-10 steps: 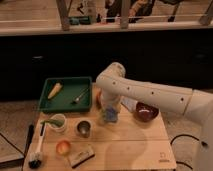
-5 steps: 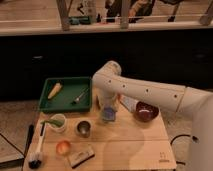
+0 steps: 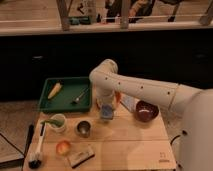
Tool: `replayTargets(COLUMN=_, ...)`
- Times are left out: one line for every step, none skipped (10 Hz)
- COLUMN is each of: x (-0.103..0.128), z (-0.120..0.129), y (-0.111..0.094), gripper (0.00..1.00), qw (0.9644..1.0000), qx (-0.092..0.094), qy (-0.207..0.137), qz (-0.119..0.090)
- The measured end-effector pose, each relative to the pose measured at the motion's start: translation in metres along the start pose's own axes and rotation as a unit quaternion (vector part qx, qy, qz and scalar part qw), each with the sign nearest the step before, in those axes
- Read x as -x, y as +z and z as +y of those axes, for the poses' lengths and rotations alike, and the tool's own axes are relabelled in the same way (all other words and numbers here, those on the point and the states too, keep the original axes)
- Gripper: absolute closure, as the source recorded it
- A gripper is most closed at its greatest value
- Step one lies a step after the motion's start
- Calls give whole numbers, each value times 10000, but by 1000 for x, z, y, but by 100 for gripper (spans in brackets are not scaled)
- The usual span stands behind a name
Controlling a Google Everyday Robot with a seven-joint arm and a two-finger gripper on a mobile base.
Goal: Place sponge in plastic cup
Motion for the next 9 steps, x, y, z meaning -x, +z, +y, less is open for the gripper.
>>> replayTargets(x=-1, z=-1, y=2, gripper=82, qw=10000, qx=26, qy=9, qz=-22)
replayTargets(x=-1, z=-3, y=6, gripper=70, qw=10000, qx=67, qy=17, qz=-60)
replayTargets(x=-1, z=-4, y=9, gripper=61, qw=9999, qx=92, qy=33, qz=-87)
replayTargets(x=-1, z=-2, y=11, gripper=53, qw=9999, qx=115, qy=51, qz=-111)
replayTargets(x=0, z=-1, y=14, gripper=40, qw=9998, qx=141, qy=66, qz=-135)
replayTargets(x=1, z=-2, y=16, gripper=30, qw=9998, qx=149, qy=60, qz=-153)
replayTargets(x=2, z=-3, y=18, gripper=23, qw=9997, qx=157, qy=52, qz=-165)
replayTargets(x=2, z=-2, y=19, gripper=20, qw=9997, qx=163, qy=56, qz=-174)
replayTargets(x=2, z=-1, y=19, gripper=20, qw=9997, qx=167, qy=59, qz=-176)
